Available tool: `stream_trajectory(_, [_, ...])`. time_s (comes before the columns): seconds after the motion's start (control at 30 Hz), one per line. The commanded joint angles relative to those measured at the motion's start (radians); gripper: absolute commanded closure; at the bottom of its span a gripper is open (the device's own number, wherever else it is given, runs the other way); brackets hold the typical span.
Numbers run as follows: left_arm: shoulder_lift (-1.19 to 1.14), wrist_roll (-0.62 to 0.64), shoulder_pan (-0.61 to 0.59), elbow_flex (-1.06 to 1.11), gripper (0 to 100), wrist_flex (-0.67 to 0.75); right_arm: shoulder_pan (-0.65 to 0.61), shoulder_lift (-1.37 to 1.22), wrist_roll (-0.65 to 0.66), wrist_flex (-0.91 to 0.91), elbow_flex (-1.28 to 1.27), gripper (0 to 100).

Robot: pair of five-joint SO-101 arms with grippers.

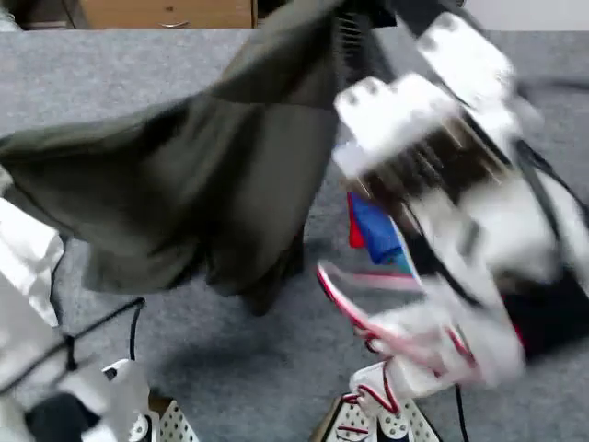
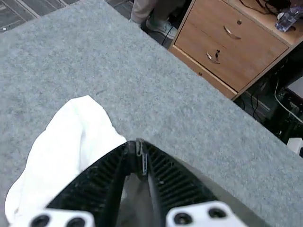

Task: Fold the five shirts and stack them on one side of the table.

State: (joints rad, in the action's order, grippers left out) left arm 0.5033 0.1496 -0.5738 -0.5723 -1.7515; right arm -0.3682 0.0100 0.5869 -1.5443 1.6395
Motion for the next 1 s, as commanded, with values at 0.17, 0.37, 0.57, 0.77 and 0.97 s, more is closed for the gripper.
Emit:
stream_trajectory(0.17, [0.395, -0.006, 0.094, 0.509, 98, 0.003, 0.03, 0.154, 0.031, -0.002, 0.002, 99.5])
stream_trajectory(0.37, [0.584, -0.009, 0.13, 0.804, 98, 0.253, -0.081, 0.147, 0.034, 0.044, -0.232, 99.5])
stream_trajectory(0.57, [0.558, -0.009, 0.114, 0.944, 98, 0.42, -0.124, 0.031, 0.035, 0.371, -0.598, 99.5])
stream_trajectory(0.77, [0.401, -0.009, 0.029, 0.947, 98, 0.677, -0.12, -0.145, 0.034, 0.758, -0.877, 99.5])
stream_trajectory(0.97, [0.019, -0.003, 0.015, 0.862, 98, 0.931, -0.12, -0.305, 0.028, 1.046, -0.934, 99.5])
